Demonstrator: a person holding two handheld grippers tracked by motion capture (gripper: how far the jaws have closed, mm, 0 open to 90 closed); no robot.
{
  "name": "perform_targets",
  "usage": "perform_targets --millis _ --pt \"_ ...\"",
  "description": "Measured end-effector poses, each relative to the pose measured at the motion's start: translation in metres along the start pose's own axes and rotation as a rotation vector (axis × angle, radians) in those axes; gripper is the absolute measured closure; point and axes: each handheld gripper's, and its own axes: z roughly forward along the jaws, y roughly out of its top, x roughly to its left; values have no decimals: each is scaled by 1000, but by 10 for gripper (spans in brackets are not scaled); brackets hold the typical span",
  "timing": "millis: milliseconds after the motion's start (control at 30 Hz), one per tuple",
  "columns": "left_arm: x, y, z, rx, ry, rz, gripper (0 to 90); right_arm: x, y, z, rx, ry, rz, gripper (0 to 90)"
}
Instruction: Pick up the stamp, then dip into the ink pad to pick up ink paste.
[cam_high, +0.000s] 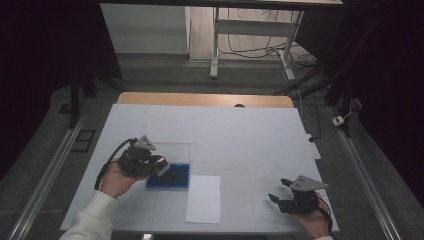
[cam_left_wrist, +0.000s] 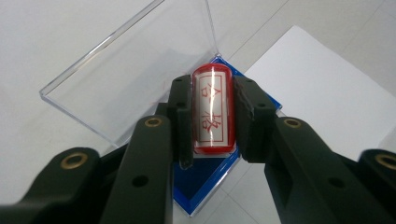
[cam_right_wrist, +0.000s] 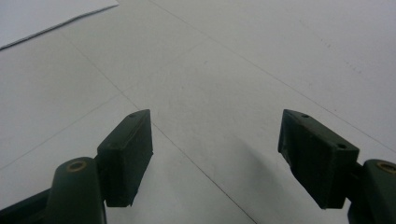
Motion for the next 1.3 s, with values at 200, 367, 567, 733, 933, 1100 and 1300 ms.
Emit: perform_targets --millis 200,367,567,733,933,1100,1300 --pt "1 1 2 11 2 0 699 0 0 0 -2 1 -1 258" --pt "1 1 5 28 6 3 699 0 0 0 2 -2 -4 258" --pt "2 2 16 55 21 2 699 0 0 -1 1 -2 -8 258" --pt "3 -1 27 81 20 0 699 0 0 0 5 -2 -6 259" --pt "4 -4 38 114 25 -1 699 0 0 -1 6 -4 -5 258" --pt "3 -5 43 120 34 6 699 0 0 -1 7 -3 -5 258" --pt "3 -5 46 132 37 10 699 0 0 -1 8 -4 -5 258"
